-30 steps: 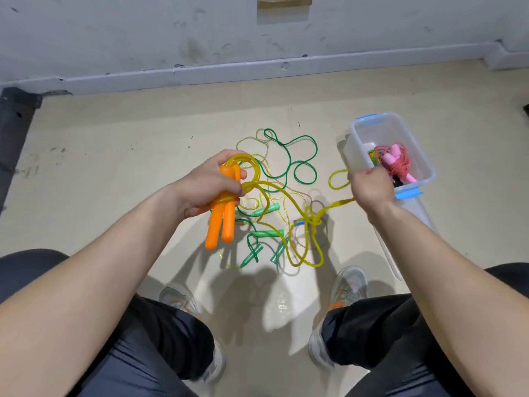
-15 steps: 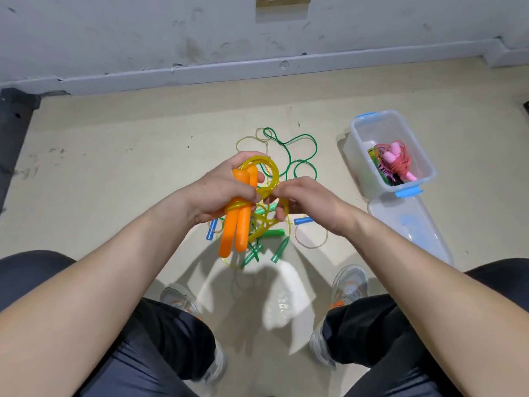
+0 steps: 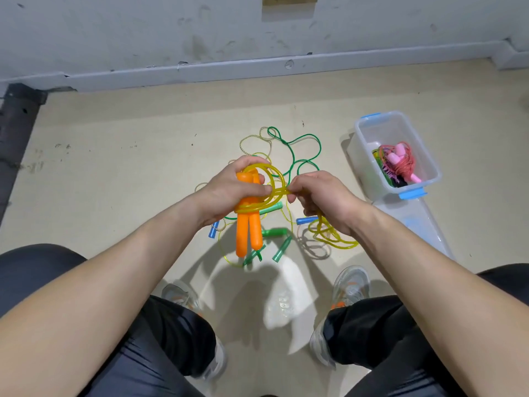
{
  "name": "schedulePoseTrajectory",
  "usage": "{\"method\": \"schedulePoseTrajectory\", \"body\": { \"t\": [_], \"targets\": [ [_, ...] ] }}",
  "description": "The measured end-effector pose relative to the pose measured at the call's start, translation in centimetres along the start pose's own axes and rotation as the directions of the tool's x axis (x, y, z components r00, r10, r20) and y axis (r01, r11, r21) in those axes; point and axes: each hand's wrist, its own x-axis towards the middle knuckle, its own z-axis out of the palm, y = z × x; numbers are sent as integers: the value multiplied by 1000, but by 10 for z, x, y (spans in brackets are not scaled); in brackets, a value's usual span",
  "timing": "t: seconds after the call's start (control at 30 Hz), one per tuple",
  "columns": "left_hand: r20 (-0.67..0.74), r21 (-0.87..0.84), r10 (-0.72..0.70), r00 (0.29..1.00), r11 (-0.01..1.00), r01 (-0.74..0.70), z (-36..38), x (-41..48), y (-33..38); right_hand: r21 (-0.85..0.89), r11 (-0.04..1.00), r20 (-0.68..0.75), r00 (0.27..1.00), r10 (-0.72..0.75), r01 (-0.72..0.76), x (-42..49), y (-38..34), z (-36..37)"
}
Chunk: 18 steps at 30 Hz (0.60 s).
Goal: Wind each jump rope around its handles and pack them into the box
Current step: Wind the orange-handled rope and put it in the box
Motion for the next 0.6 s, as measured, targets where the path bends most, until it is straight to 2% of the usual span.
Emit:
{"method": "schedulePoseTrajectory", "body": {
  "t": [0.13, 0.2, 0.37, 0.6],
  "targets": [
    [-139, -6, 8, 990, 1000, -9, 6, 0, -6, -132, 991, 204, 978, 47, -20, -2, 1, 2],
    [-186, 23, 17, 982, 1000, -13, 11, -2, -11, -172, 985, 245, 967, 68, -26, -3, 2, 5],
    [-201, 66, 61, 978, 997, -49, 17, -4, -14, -231, 972, 122, 989, 81, -51, -1, -3, 7],
    [-263, 237, 124, 957, 970, -60, 30, -9, -32, -487, 863, 40, 984, 175, -134, -2, 3, 12]
  ]
}}
